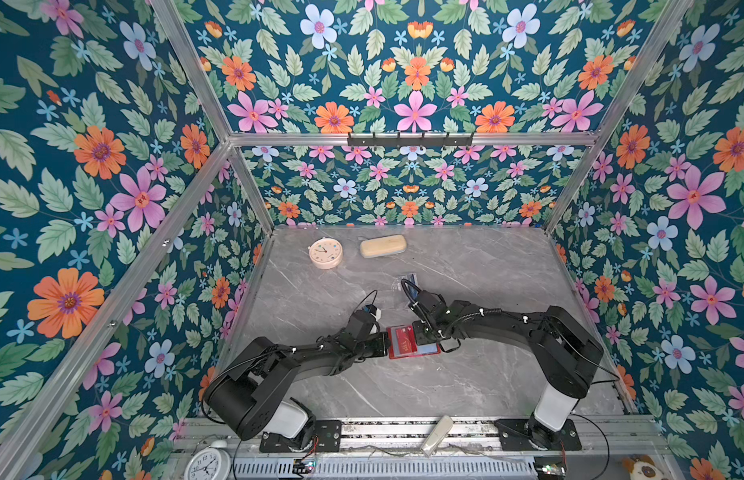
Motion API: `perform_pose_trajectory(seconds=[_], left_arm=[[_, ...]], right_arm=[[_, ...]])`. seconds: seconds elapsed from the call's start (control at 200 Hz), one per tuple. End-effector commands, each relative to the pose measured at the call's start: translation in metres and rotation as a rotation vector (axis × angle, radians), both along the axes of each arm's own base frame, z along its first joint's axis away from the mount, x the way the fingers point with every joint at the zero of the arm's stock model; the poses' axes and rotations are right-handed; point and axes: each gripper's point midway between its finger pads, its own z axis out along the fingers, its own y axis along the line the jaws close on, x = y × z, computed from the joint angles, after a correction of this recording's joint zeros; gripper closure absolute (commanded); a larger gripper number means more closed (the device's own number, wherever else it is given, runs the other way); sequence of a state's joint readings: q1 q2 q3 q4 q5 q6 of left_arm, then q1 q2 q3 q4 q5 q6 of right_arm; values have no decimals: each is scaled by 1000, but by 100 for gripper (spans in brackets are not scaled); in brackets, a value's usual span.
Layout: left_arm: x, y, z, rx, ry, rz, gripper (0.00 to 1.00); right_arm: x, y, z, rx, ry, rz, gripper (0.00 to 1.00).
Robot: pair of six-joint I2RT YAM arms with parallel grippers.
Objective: Put the credit cards into the card holder
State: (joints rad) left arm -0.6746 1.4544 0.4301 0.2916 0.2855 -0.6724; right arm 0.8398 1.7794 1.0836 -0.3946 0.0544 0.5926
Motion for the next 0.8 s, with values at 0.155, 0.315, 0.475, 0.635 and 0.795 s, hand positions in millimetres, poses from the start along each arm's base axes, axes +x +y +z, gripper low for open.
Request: perform_pose_trajectory(seconds=[0.155, 0.315, 0.475, 0.635, 0.795], left_arm=[[-9, 11, -13, 60, 39, 5, 100], [-8, 12, -13, 62, 37, 9, 100], [-8, 13, -13, 68, 37, 11, 100], [-8, 14, -12, 72, 34, 16, 100], [-8, 15, -12, 75, 34, 17, 100]], right_arm=[[-5, 5, -10, -6, 46, 15, 91], [-10, 6, -17, -33, 77, 39, 86], [-14, 1, -25, -89, 109, 43, 80], [-17, -1, -31, -121, 127, 55, 77], [-20, 1, -34, -135, 143, 75, 72]])
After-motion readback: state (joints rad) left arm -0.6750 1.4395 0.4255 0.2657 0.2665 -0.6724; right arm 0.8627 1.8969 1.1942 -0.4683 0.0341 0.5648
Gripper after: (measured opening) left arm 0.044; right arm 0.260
